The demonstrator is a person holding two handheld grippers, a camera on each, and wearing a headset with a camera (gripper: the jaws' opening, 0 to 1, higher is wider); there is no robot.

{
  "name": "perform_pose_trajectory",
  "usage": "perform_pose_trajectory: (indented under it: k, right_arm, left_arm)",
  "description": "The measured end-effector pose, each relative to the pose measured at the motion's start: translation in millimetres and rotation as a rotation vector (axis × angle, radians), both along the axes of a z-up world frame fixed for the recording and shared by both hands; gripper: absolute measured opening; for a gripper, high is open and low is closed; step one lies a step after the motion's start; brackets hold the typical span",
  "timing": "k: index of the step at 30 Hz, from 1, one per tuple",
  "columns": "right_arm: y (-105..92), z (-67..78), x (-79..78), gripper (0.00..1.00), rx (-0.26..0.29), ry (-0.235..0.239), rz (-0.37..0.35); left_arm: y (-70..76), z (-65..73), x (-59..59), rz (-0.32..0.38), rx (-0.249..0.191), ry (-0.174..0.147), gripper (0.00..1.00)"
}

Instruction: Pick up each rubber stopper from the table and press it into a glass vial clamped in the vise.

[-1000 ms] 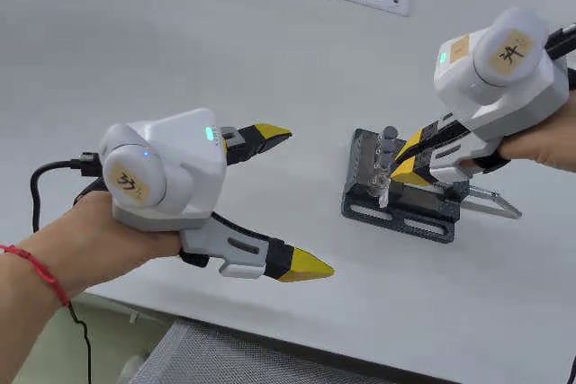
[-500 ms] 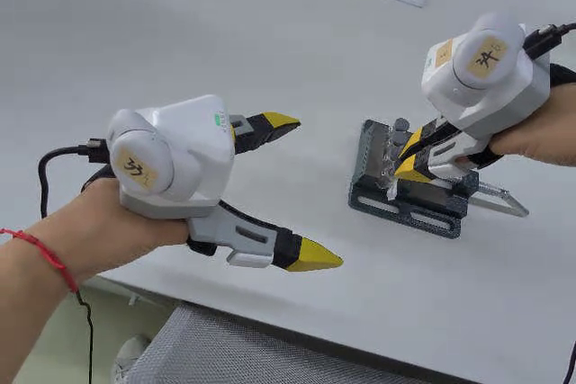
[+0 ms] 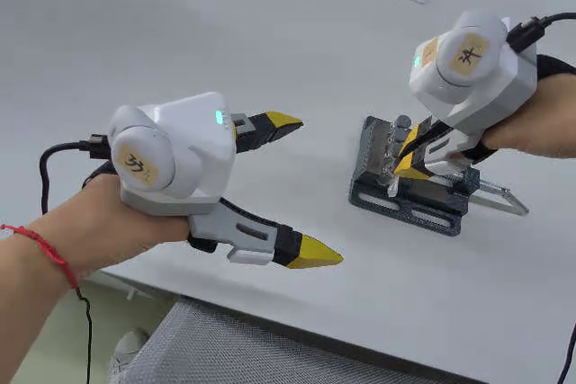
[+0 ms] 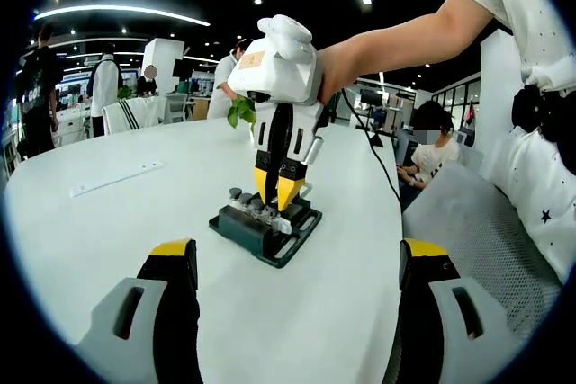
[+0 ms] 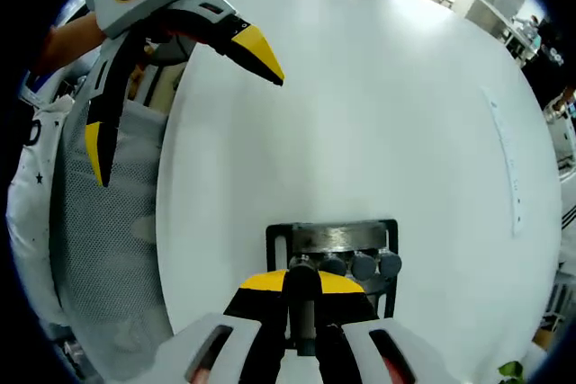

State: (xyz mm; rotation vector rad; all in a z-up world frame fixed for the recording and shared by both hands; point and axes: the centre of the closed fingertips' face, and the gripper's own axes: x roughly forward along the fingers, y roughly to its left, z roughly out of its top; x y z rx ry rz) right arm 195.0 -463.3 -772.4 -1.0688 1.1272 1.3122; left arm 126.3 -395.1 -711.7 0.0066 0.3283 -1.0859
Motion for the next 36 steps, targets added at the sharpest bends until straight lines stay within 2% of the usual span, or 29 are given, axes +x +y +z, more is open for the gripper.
perform_pose_trajectory:
  k: [14,17,20,22,25,28,36]
  right_arm:
    - [1.9,0.4,0.5,0.05,-0.062,0.015,-0.035]
    - [1.8,0.3,0.9,0.05,-0.086,0.023,-0.062]
    - [1.1,-1.5,1.2,0.05,-0.094,0.023,-0.036]
    - [0.8,-1.1,0.3,0.06,-0.087,0.020,-0.038]
    - [-0.7,0.9,-0.3,0.07,-0.033,0.013,-0.028]
    - [-1.6,1.1,0.3,0.07,-0.003,0.009,-0.029]
    - [0.0,1.7,-2.5,0.09,0.033,0.003,-0.036]
  left_arm:
    - [-1.1,2.4,1.3,0.007,-0.019,-0.001,0.92]
    - [-2.6,3.2,1.6,0.007,-0.026,0.000,0.92]
    - [-7.4,4.7,1.5,-0.001,-0.030,-0.002,0.91]
    - [-10.4,6.1,1.2,-0.006,-0.031,-0.003,0.91]
    - [-15.7,10.4,-1.1,-0.021,-0.031,-0.007,0.91]
    - [-18.1,12.9,-3.8,-0.030,-0.029,-0.009,0.91]
    - [-18.7,11.0,-5.9,-0.035,-0.026,-0.002,0.91]
